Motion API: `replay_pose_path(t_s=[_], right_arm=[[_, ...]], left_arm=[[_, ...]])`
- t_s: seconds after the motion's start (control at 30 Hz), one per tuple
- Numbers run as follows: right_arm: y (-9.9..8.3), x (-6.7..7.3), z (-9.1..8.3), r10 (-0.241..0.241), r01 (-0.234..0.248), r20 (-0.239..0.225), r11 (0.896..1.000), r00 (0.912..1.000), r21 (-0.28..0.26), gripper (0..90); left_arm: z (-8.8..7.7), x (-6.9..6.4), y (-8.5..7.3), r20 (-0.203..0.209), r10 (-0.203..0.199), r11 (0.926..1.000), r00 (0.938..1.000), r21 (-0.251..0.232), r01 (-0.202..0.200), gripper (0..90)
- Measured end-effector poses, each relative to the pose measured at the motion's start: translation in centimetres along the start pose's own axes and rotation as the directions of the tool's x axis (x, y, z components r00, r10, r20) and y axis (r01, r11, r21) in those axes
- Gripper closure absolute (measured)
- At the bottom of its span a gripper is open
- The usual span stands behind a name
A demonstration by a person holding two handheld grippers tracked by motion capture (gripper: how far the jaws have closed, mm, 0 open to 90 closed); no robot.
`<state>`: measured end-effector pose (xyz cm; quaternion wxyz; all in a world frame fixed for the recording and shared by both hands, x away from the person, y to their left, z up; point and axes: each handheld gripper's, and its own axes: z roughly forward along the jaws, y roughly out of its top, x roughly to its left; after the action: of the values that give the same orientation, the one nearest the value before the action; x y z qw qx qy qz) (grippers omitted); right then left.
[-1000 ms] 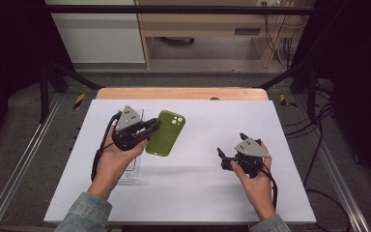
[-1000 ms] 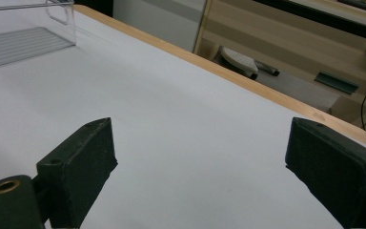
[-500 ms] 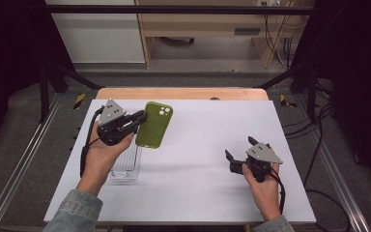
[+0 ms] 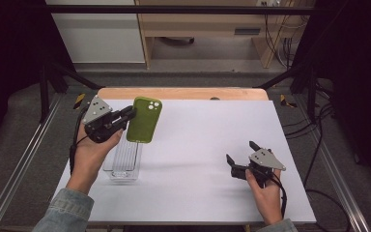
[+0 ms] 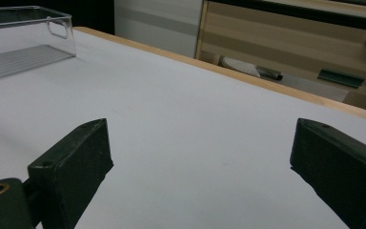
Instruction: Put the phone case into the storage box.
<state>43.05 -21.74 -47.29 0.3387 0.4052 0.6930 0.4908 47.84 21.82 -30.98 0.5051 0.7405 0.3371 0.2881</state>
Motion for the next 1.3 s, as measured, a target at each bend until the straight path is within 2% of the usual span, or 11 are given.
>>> replay_pose_path(t_s=[0.13, 0.23, 0.37, 0.53, 1.0, 1.2, 1.3], right_arm=[[0.0, -0.4, -0.4, 0.044, -0.043, 0.011, 0.999, 0.9990, -0.032, 6.7], [-0.3, -0.9, -0.7, 0.052, -0.051, 0.024, 0.998, 0.9984, -0.034, 5.9], [-0.7, -1.4, -1.0, 0.046, -0.045, 0.038, 0.999, 0.9982, -0.028, 5.7], [-0.8, -1.4, -1.0, 0.048, -0.047, 0.034, 0.999, 0.9983, -0.019, 5.3], [-0.8, -1.3, -1.4, 0.031, -0.030, 0.017, 0.999, 0.9994, -0.026, 4.6], [-1.0, -1.2, -1.7, 0.045, -0.044, 0.012, 0.998, 0.9989, -0.034, 4.6], [-1.1, -1.1, -1.9, 0.037, -0.036, 0.011, 0.999, 0.9993, -0.034, 4.6]], left_arm=[[-0.2, 0.6, -0.2, -0.007, -0.013, 0.9999, 0.9999, -0.001, 0.013, 80.9], [-0.3, 1.2, -0.4, -0.016, -0.020, 0.9997, 0.9997, -0.016, 0.019, 80.9], [-0.6, 1.9, -0.6, -0.031, -0.037, 0.9986, 0.9988, -0.038, 0.036, 80.9], [-0.6, 2.6, -0.6, -0.041, -0.046, 0.9976, 0.9981, -0.054, 0.044, 80.9], [-0.5, 4.1, -1.3, -0.067, -0.071, 0.9956, 0.9952, -0.066, 0.067, 80.9], [0.0, 4.8, -1.6, -0.070, -0.085, 0.9940, 0.9939, -0.075, 0.080, 80.9], [0.2, 5.1, -1.7, -0.073, -0.088, 0.9936, 0.9935, -0.077, 0.082, 80.9]])
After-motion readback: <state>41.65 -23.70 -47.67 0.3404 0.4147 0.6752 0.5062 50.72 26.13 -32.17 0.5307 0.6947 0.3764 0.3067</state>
